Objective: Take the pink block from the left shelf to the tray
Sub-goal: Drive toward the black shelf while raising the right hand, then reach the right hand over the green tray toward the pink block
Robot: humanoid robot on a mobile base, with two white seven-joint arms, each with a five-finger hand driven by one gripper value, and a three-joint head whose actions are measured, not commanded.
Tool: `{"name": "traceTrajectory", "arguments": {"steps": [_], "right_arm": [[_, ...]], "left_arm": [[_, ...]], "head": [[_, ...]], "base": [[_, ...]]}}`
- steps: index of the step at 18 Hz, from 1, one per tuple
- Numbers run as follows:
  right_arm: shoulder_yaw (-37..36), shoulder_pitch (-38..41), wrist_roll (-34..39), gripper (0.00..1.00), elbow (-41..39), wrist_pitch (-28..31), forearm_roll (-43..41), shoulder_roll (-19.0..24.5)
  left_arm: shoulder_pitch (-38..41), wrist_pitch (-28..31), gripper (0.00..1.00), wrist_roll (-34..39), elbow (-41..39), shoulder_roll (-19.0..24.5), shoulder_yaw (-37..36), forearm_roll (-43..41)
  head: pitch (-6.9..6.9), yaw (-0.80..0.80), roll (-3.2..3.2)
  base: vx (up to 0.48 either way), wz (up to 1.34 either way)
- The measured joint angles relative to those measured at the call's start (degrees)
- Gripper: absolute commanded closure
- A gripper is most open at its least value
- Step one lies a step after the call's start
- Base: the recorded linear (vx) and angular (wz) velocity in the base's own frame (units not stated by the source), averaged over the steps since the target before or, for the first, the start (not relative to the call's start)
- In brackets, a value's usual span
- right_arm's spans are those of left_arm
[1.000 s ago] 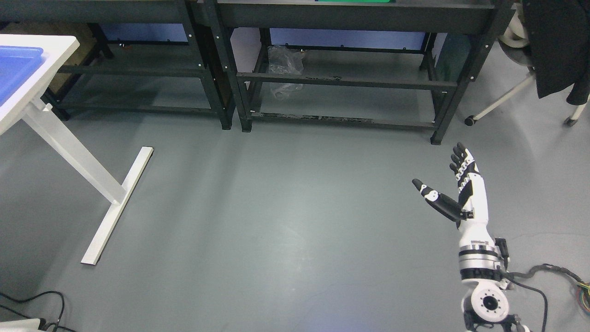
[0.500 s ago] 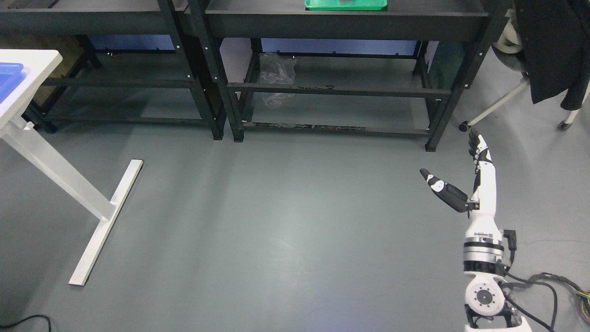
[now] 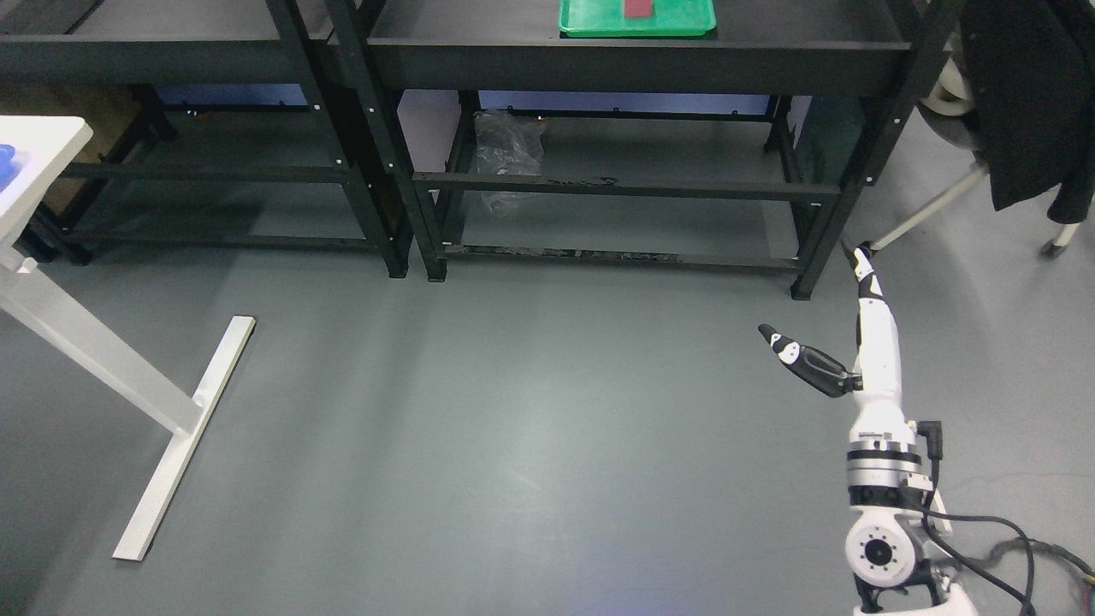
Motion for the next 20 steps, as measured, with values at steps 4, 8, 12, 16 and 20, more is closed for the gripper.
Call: {"name": "traceTrajectory", "arguments": {"steps": [4,8,12,16,20], "right_arm": [[1.1,0.0,-2.0,0.01,-0.1,4.6,6.2,0.0],[2.1,0.1,-2.7,0.01,-0.2,6.6,12.3,0.0],[2.7,0.1,-2.8,0.01,-0.3,8.5,18.3,0.0],[3.2,0.2,-3.8,0.01,-0.3,9.1,24.6,0.0],[3.5,0.2,-8.5,0.01,-0.3,9.2,31.0,0.0]], "left_arm": [[0.0,0.0,0.00,0.0,0.0,0.0,0.0,0.0],[0.0,0.0,0.00,0.0,0.0,0.0,0.0,0.0],[0.0,0.0,0.00,0.0,0.0,0.0,0.0,0.0],[0.0,0.0,0.00,0.0,0.0,0.0,0.0,0.0],[0.0,0.0,0.00,0.0,0.0,0.0,0.0,0.0]], "head": [[0.00,0.00,0.00],[0.01,0.00,0.00],[0.01,0.00,0.00],[0.01,0.00,0.00],[0.01,0.00,0.00]], "base": [[0.136,0.19],[0.190,0.13],[0.217,0.03],[0.240,-0.02],[0.231,-0.05]]}}
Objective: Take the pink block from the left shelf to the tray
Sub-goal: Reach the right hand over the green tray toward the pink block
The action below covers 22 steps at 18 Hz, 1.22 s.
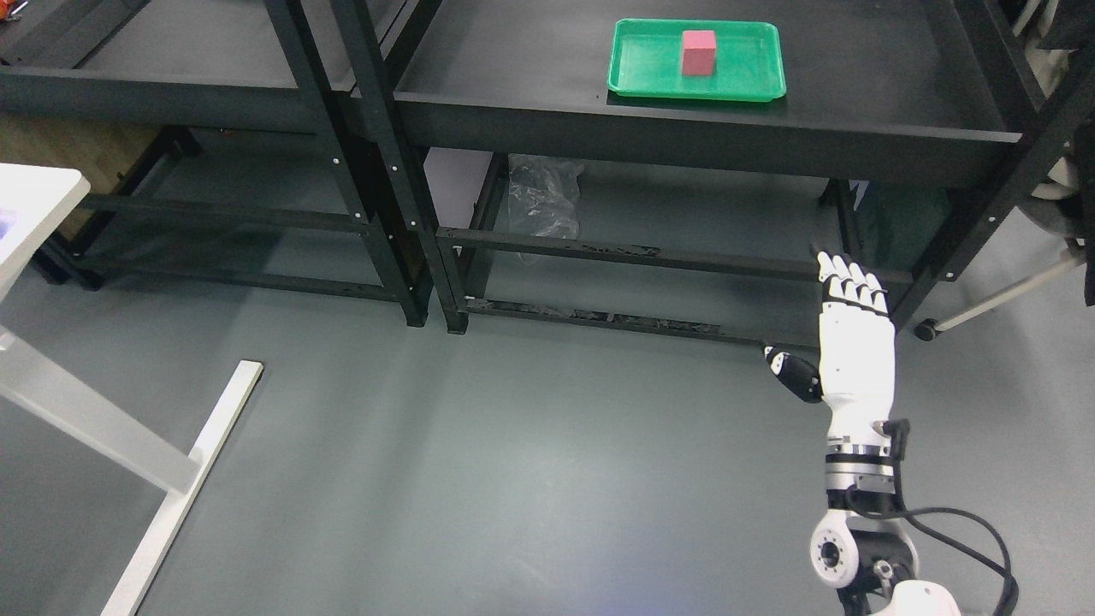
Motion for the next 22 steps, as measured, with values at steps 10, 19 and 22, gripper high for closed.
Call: {"name": "traceTrajectory", "arguments": {"steps": [10,19,22], "right_arm": [[0.6,-0.3,-3.6,0.01,0.0,-0.2,10.8,0.0],[1.2,-0.5,-3.6,0.01,0.0,-0.6,12.4,0.0],[1.4,-0.6,-3.5,0.01,0.0,-0.7,12.5,0.0]], "left_arm": [[0.0,0.0,0.00,0.0,0.0,0.0,0.0,0.0],[0.0,0.0,0.00,0.0,0.0,0.0,0.0,0.0],[0.0,0.0,0.00,0.0,0.0,0.0,0.0,0.0]], "head": [[0.00,0.00,0.00],[0.00,0.00,0.00],[0.00,0.00,0.00]], "base": [[0.258,-0.08],[0.272,-0.03],[0.274,0.00]]}}
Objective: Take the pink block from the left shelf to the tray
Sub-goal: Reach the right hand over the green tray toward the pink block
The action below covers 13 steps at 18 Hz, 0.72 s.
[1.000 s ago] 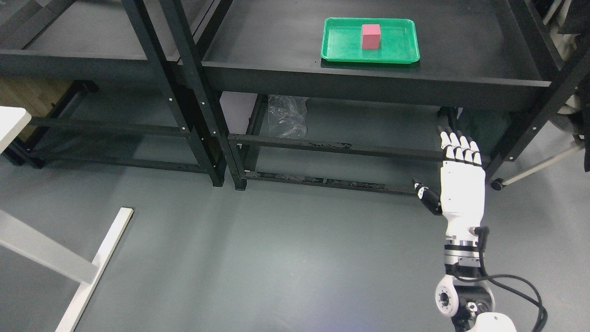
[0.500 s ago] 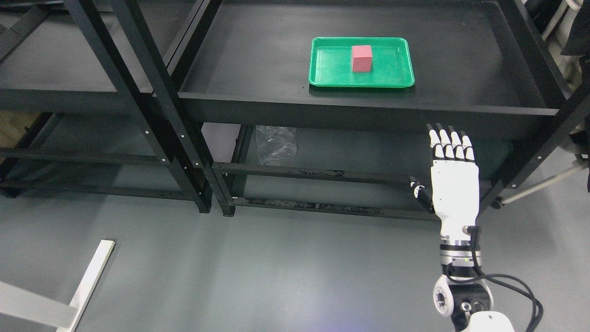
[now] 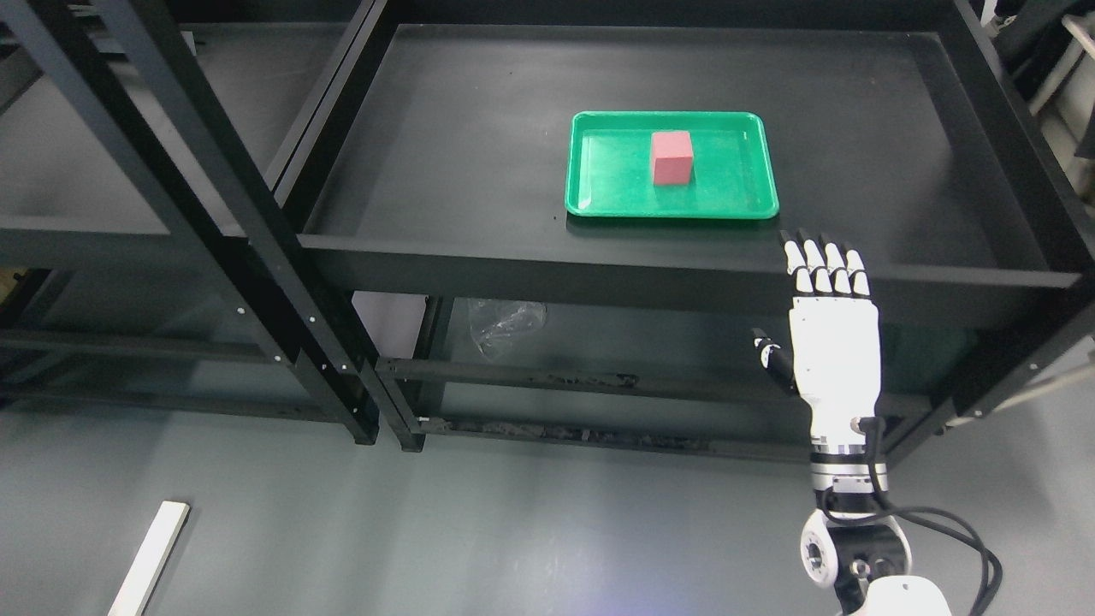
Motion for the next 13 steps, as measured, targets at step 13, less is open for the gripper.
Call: {"name": "traceTrajectory", "arguments": {"steps": [13], "right_arm": [[0.8,-1.6,10.0,0.01,0.2,-1.5,-3.1,0.0]], "left_arm": [[0.0,0.0,0.00,0.0,0.0,0.0,0.0,0.0]], "head": [[0.00,0.00,0.00]], "base": [[0.250,0.00]]}}
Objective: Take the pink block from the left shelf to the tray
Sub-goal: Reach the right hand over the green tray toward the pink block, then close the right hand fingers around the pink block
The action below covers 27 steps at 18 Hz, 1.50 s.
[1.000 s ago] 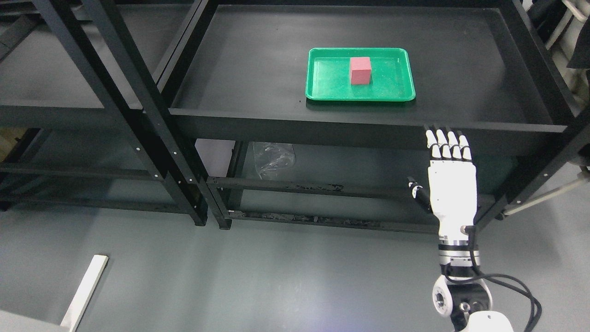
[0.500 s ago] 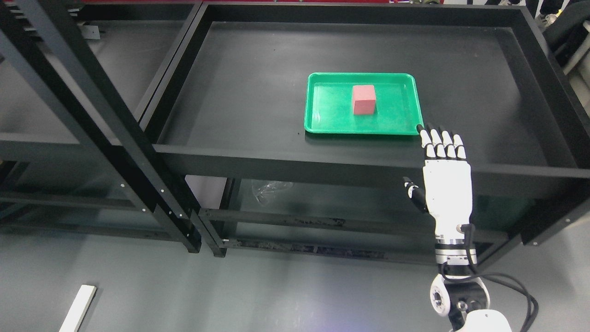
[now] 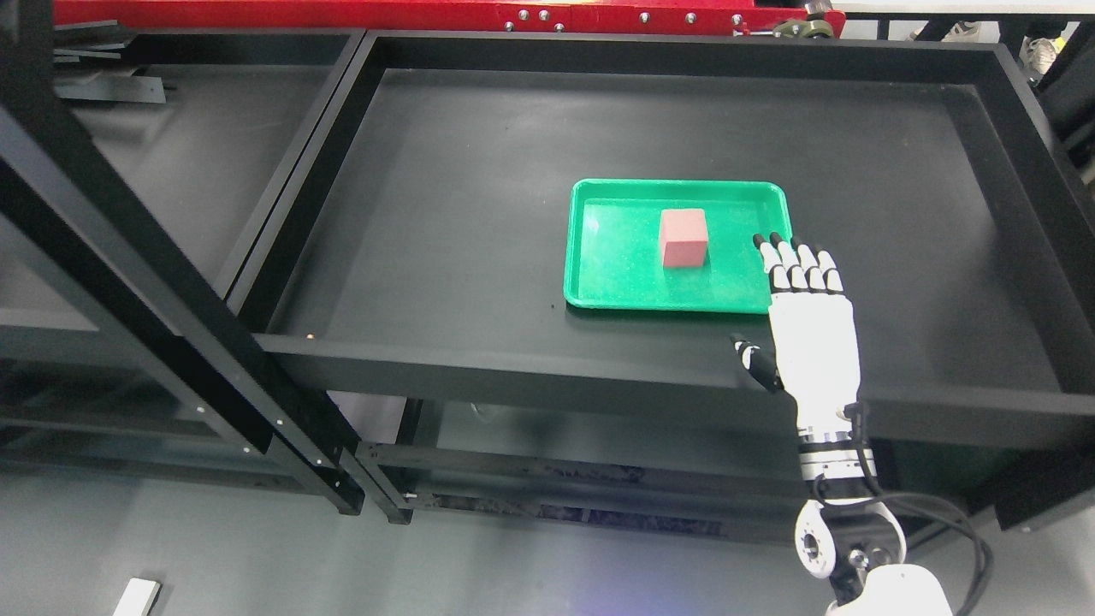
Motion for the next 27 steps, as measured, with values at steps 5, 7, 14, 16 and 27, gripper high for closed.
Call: {"name": "traceTrajectory", "arguments": {"steps": [5,7,14,16,27], "right_arm": [[0.2,-1.0,4.8,0.01,0.4,-0.4,-0.8,0.0],[0.3,-1.7,5.4,0.01,0.6,-0.5,-1.0,0.0],[0.5,-2.7,11.8,0.01,1.7,-0.6,-1.2,0.0],[0.6,-2.9,14.9,0.01,2.2,-0.6,-1.3,0.0],[1.1,-3.1,22.1,0.01,4.3,-1.8,-1.4,0.0]], "left_arm": [[0.0,0.0,0.00,0.0,0.0,0.0,0.0,0.0],[0.0,0.0,0.00,0.0,0.0,0.0,0.0,0.0],[0.0,0.0,0.00,0.0,0.0,0.0,0.0,0.0],[0.0,0.0,0.00,0.0,0.0,0.0,0.0,0.0],[0.0,0.0,0.00,0.0,0.0,0.0,0.0,0.0]], "head": [[0.00,0.00,0.00],[0.00,0.00,0.00],[0.00,0.00,0.00],[0.00,0.00,0.00],[0.00,0.00,0.00]], "base": [[0.212,0.01],[0.192,0.00],[0.171,0.00],[0.129,-0.02],[0.082,0.00]]}}
